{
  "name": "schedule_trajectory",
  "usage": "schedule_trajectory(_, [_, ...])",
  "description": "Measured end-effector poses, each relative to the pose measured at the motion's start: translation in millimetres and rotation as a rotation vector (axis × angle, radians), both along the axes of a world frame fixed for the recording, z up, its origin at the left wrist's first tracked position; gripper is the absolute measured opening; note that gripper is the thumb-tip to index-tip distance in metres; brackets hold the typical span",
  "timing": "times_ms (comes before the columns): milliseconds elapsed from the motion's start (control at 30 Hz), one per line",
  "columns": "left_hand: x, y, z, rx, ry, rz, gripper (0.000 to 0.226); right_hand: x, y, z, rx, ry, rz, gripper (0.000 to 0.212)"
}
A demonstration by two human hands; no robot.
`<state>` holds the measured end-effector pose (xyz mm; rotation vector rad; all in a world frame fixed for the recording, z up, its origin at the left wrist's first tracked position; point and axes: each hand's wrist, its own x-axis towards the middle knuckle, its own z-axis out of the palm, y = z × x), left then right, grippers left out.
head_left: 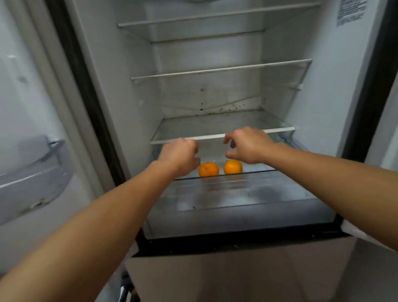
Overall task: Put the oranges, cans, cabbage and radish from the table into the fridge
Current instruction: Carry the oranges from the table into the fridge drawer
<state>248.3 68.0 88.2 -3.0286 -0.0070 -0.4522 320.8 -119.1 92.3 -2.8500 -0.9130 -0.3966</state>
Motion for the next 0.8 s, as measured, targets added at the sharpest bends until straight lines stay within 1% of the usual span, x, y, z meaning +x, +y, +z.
schedule_trajectory(67, [-32.1,3.1,2.2,-0.045,-0.089,0.024,0.028,-25.0,3.3,8.4,0.069,-0.055,0.045,0.038])
schedule_trajectory(167, [-87.2,5.9,-0.3,-0.02,-0.18,0.045,0.025,-58.4,12.7,10.9,0.102,-0.124,0.135,0.035])
schedule_trajectory(267, [-147.9,-0.2,-10.8,0.012,-0.219,0.076,0.025,-91.9,21.6,2.6,0.104,-0.184,0.248,0.034])
schedule_trajectory(367, [-210.3,-10.6,-34.9,-0.025,-0.242,0.114,0.024,-128.7,25.8,-15.9,0.126,-0.192,0.379,0.031])
schedule_trajectory(433, [-256.8,-18.3,-61.3,-0.038,-0.193,0.207,0.032,-158.5,27.7,-38.0,0.131,-0.174,0.461,0.032])
schedule_trajectory(467, [-280.5,-23.1,-76.1,-0.047,-0.177,0.27,0.032,-174.4,28.3,-51.1,0.121,-0.169,0.504,0.032])
schedule_trajectory(567, [-357.3,-40.1,-119.7,-0.11,-0.071,0.456,0.026,-232.5,33.4,-94.8,0.023,-0.103,0.665,0.033])
schedule_trajectory(667, [-429.1,-48.2,-150.9,-0.115,0.013,0.605,0.03,-288.0,49.0,-129.0,-0.003,-0.073,0.797,0.033])
schedule_trajectory(800, [-549.9,-55.7,-183.1,-0.115,0.052,0.815,0.029,-394.3,72.9,-162.9,-0.044,-0.029,1.02,0.037])
